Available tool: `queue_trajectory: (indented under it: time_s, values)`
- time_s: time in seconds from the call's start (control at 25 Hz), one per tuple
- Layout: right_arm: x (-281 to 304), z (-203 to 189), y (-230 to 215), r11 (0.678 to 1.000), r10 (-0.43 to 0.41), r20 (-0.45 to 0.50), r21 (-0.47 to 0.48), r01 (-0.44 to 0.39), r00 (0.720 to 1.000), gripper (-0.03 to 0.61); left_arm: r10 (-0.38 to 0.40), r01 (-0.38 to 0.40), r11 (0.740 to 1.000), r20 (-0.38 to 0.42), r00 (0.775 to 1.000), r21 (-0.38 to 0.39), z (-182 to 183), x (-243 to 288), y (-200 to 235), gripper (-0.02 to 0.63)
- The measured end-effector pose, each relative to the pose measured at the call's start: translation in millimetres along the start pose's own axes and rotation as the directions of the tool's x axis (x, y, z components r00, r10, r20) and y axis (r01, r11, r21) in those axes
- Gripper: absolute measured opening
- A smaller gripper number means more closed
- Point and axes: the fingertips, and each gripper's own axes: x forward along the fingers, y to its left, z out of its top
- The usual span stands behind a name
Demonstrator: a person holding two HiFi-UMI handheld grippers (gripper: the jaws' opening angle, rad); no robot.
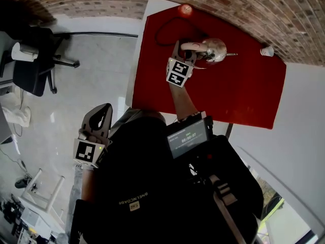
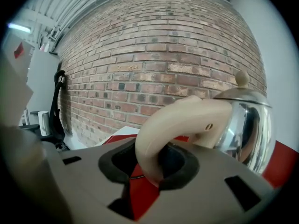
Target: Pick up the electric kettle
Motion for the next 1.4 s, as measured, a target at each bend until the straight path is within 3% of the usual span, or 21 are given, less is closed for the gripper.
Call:
queue_trajectory:
  time_s: [0.56,0.8,1.04,1.4]
  values:
    - [-6.7,15.5,-15.5,0.999,-0.026,0.031,-0.03,0.027,0.999,0.132,-0.019,0.019,1.0,0.002,1.0,0.016,2.1,0.9,2.2,0.006]
    - [-13.7,40.0,-16.4,0.998,-0.01,0.098,-0.064,0.016,0.995,0.141,-0.025,0.025,0.999,0.011,1.0,0.028,-0.4,-0.6,1.5,0.007]
    - [-19.1,67.7,-2.4,0.988,0.061,0.148,-0.15,-0.039,0.987,0.141,-0.019,0.019,1.0,0.011,1.0,0.021,3.2,-1.8,-1.5,0.006]
    - [-30.8,109.9,18.9,0.97,0.218,0.186,-0.151,-0.192,0.958,0.144,-0.027,0.026,0.999,0.053,0.998,0.025,8.4,-0.6,-5.8,0.007]
